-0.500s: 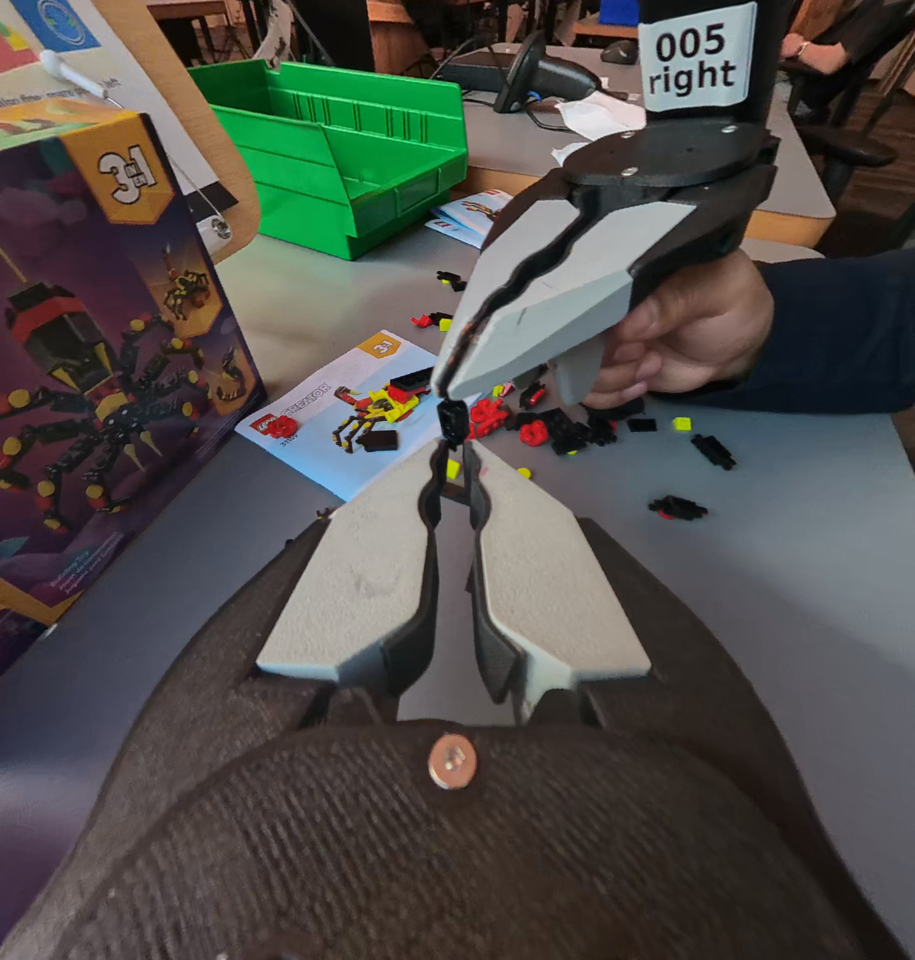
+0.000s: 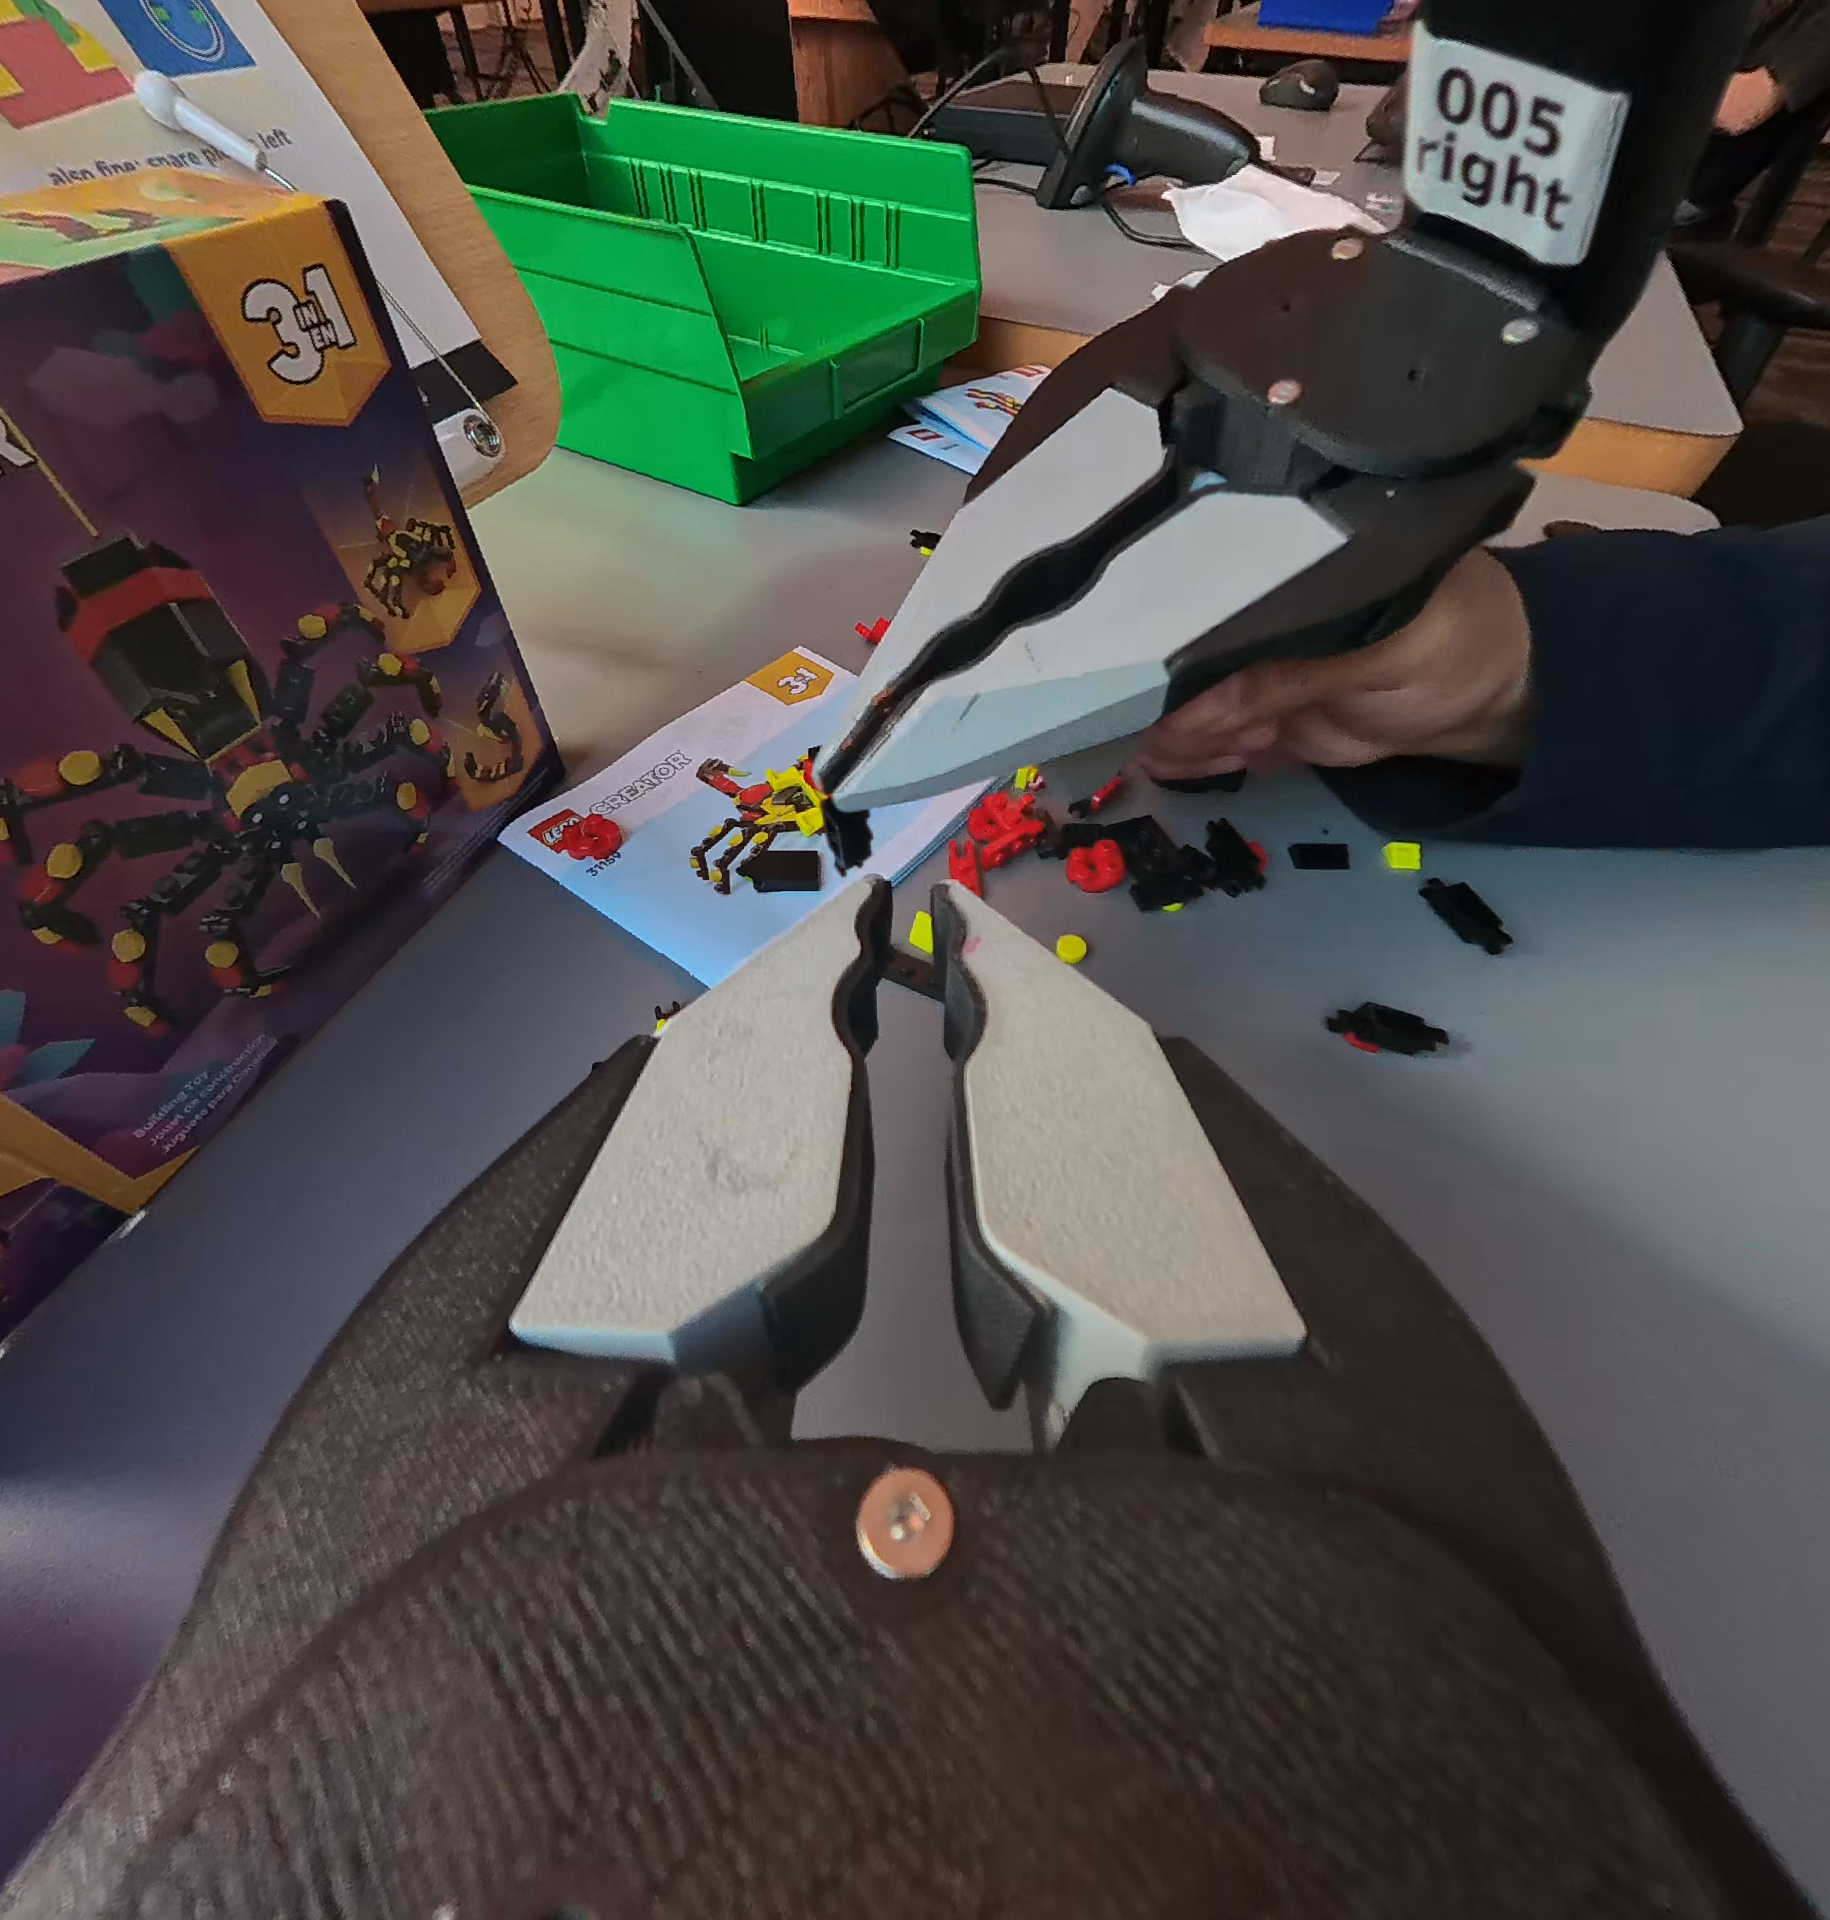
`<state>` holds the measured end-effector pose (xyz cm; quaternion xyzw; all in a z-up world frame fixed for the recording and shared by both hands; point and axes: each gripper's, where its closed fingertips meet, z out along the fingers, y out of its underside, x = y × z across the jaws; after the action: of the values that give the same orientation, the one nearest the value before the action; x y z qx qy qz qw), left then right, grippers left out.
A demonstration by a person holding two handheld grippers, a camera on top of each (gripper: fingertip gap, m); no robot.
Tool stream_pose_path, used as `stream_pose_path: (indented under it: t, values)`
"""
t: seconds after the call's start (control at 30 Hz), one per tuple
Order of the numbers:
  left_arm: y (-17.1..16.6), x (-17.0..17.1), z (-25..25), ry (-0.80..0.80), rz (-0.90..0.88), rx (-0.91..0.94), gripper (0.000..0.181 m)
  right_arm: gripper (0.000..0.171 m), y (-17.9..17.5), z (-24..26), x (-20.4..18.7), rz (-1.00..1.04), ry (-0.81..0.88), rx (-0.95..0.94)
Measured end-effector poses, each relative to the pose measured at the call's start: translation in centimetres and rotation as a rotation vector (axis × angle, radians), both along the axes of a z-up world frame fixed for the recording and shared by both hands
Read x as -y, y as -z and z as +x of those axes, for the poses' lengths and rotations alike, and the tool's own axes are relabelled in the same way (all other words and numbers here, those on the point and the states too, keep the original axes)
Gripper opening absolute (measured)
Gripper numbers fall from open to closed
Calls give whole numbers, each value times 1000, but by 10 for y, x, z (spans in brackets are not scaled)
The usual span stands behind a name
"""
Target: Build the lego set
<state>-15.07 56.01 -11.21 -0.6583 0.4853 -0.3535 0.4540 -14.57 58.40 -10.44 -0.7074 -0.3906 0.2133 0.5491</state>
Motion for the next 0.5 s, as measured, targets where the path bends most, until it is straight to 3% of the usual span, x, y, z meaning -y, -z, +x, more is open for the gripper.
stream_pose_path:
  t: [0.2,0.5]
  values:
    - [-1,-2,-1,-10,-9,9,4,0,14,7,-8,132,55,212]
    - [-12,-16,-4,-38,-25,91,4,0,22,17,-17,168,87,288]
